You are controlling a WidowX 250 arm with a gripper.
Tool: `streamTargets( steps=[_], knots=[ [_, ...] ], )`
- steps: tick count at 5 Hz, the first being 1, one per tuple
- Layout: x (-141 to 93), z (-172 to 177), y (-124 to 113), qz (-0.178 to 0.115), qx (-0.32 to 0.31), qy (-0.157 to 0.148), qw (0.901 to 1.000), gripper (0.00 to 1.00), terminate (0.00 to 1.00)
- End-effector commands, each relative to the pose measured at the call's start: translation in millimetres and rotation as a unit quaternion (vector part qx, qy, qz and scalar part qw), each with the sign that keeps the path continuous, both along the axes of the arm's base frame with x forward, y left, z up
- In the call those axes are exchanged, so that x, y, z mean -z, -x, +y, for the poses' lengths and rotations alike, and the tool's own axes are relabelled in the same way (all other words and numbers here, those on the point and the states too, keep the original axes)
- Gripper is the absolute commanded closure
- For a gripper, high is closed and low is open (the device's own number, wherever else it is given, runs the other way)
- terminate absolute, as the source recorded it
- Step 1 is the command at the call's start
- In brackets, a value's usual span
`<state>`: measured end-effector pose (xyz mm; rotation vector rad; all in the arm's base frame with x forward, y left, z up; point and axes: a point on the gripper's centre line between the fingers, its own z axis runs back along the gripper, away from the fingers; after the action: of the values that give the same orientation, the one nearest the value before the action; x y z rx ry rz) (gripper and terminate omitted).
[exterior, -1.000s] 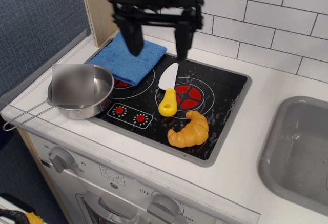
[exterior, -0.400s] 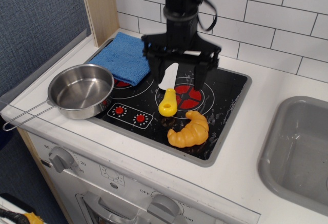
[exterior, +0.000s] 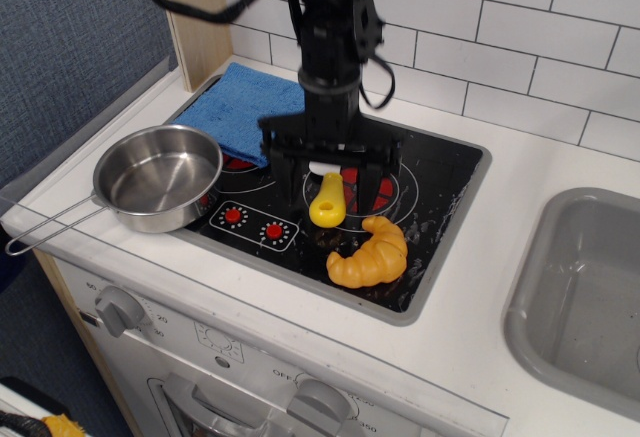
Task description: Move the knife and place on blue towel
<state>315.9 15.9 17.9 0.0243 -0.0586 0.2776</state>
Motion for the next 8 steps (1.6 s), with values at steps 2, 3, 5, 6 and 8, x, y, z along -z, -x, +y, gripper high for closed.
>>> streamTargets(
  steps=[2, 3, 5, 6, 8],
  knots=[
    [16.9, -3.8, -2.0, 0.021, 0.015, 0.008, 0.9996, 1.00, 0.00],
    [-1.1, -1.1, -4.0, 0.003, 0.009, 0.002, 1.0000, 1.00, 0.00],
    [-81.0, 12.4, -15.3, -0.056, 0.034, 0.037, 0.9971, 1.00, 0.00],
    [-112.5, 33.7, -29.4, -0.064, 0.096, 0.036, 0.9926, 1.00, 0.00],
    [-102.8, 106.4, -31.0, -0.045, 0.125, 0.013, 0.9911, 1.00, 0.00]
  ],
)
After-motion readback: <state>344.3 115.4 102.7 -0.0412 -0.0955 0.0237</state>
